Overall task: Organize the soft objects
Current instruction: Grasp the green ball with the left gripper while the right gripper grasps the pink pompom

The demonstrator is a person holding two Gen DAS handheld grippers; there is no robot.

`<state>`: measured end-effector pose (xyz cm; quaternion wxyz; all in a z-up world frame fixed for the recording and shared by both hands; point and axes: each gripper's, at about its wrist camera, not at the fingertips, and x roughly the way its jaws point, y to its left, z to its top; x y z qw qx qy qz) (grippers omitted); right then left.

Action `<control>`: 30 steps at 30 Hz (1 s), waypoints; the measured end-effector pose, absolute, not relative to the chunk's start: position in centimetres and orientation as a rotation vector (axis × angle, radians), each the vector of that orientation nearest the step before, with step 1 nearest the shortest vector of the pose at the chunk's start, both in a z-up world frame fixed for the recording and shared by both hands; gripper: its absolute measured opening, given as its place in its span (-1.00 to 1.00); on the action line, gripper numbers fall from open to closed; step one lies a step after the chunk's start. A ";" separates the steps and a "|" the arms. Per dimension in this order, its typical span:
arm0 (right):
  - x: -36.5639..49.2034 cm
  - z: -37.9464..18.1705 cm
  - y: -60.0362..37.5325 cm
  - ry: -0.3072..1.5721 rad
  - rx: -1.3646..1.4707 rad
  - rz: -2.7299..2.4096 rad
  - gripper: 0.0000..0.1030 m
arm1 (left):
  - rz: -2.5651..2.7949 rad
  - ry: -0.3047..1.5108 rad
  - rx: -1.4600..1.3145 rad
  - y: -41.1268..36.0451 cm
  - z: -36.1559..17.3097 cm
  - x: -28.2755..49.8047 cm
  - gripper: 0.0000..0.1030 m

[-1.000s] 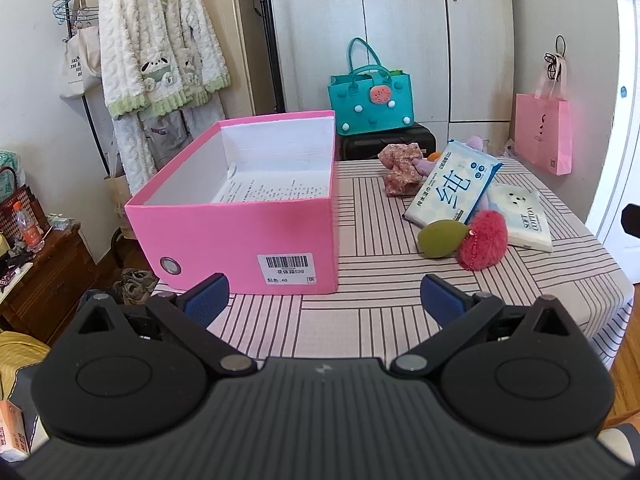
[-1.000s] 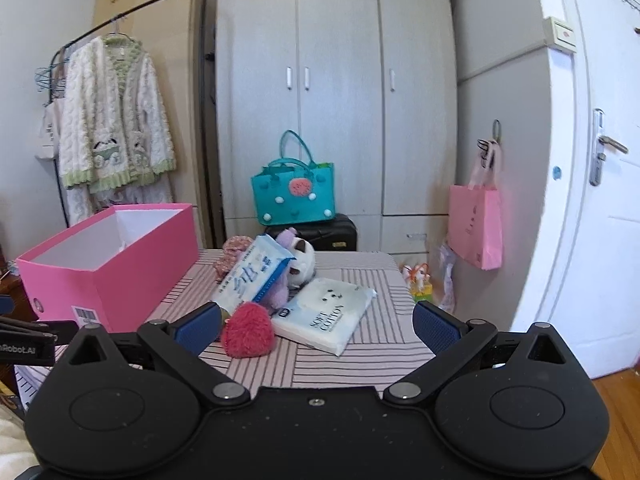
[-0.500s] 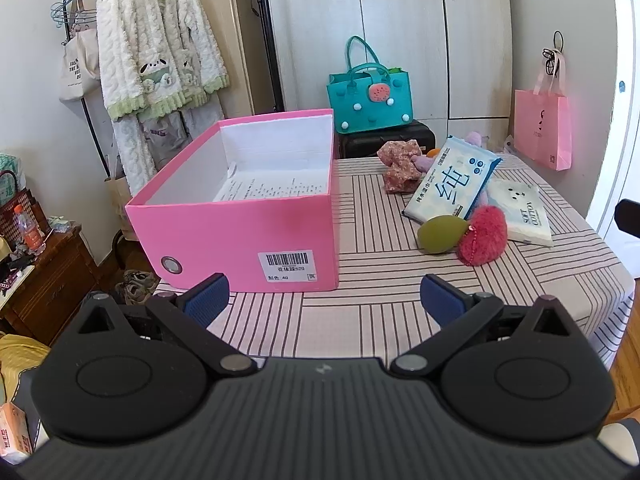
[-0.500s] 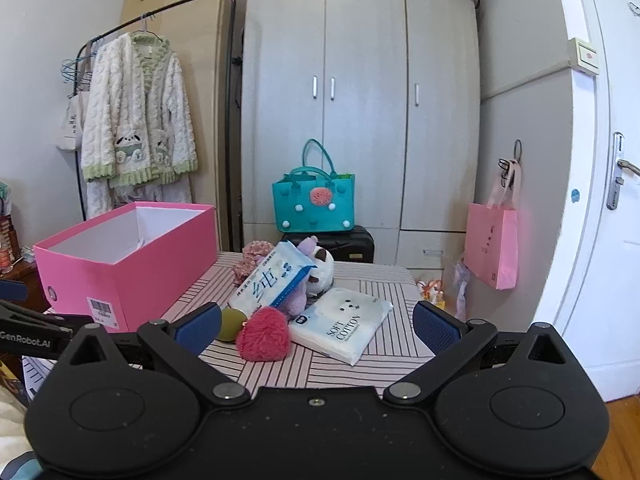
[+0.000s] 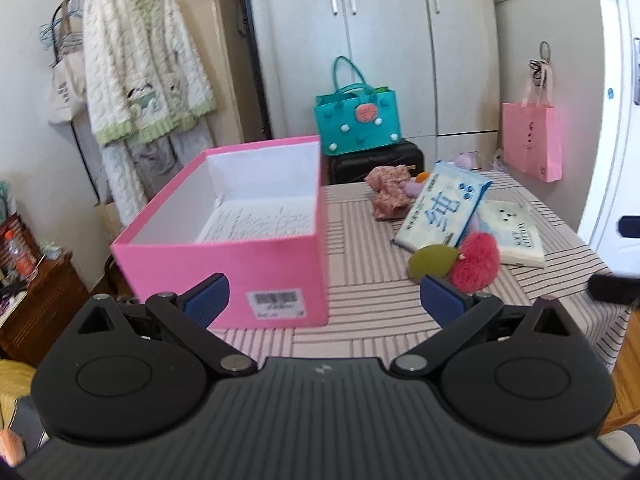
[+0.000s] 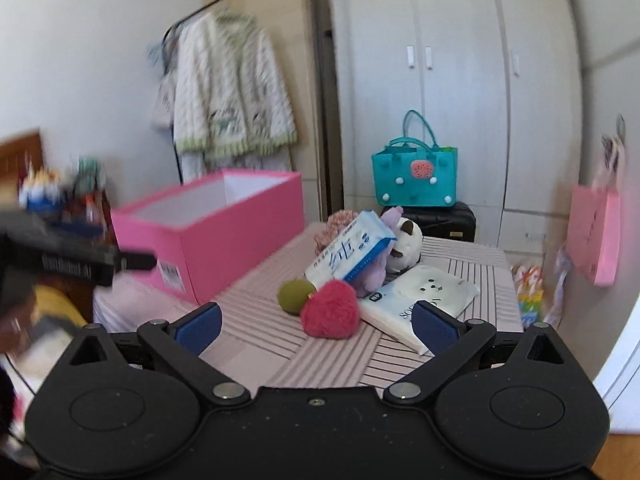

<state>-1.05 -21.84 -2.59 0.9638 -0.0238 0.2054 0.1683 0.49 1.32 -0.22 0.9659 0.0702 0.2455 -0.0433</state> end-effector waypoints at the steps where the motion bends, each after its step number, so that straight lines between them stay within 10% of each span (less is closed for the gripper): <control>1: -0.7 -2.9 -21.8 0.418 -0.057 0.353 0.98 | -0.097 0.493 0.148 1.0 -0.2 0.7 1.00; 26: 11.1 -9.8 -19.0 0.554 -0.179 0.415 0.50 | -0.387 0.648 0.166 -7.4 -3.6 10.7 0.63; 30: 11.7 -9.8 -19.8 0.571 -0.122 0.419 0.02 | -0.384 0.658 0.159 -7.4 -3.8 11.8 0.62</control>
